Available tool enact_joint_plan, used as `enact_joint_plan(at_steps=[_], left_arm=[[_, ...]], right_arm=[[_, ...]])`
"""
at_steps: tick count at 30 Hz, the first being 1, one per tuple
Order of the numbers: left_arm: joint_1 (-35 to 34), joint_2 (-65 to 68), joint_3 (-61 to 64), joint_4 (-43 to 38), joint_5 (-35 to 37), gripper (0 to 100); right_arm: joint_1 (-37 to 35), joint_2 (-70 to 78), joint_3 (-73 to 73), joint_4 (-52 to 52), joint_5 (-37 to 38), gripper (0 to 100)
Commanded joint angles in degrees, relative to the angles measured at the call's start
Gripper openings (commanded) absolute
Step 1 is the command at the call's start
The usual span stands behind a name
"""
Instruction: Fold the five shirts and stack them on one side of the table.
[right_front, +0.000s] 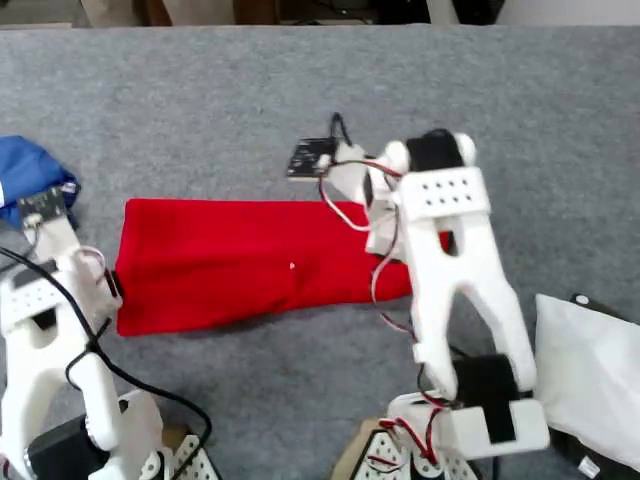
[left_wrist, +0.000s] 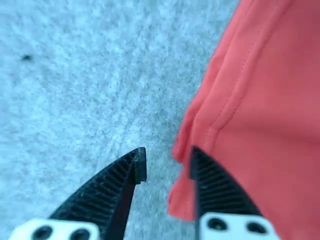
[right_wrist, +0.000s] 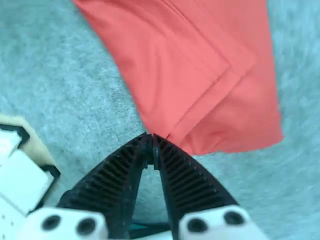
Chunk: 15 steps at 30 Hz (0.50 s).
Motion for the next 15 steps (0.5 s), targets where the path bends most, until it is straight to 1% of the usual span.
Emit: enact_joint_plan(at_steps=[1,4,7,12,15], left_arm=[[-0.3,0.0,-14.7,10.4,0.4,20],[0.2,0.5,-24.2,17.5,0.3,22],[1.7,4.4,-30.1,21.5,0.0,24],[4.0,16.8,-35.8,22.4,-4.1,25],[4.6,24.4,-39.2,22.4,-6.7,25]], right_arm=[[5.0,-1.8,2.4,-5.0,-5.6,0.5],[8.1,0.9,2.4,-9.3,-11.5,0.5],[8.7,4.3,3.2,-16.3,-17.6,0.5],[8.9,8.8,4.1,-30.9,-28.1,0.5],[11.7,10.4,5.4,-40.2,-33.0,0.5]])
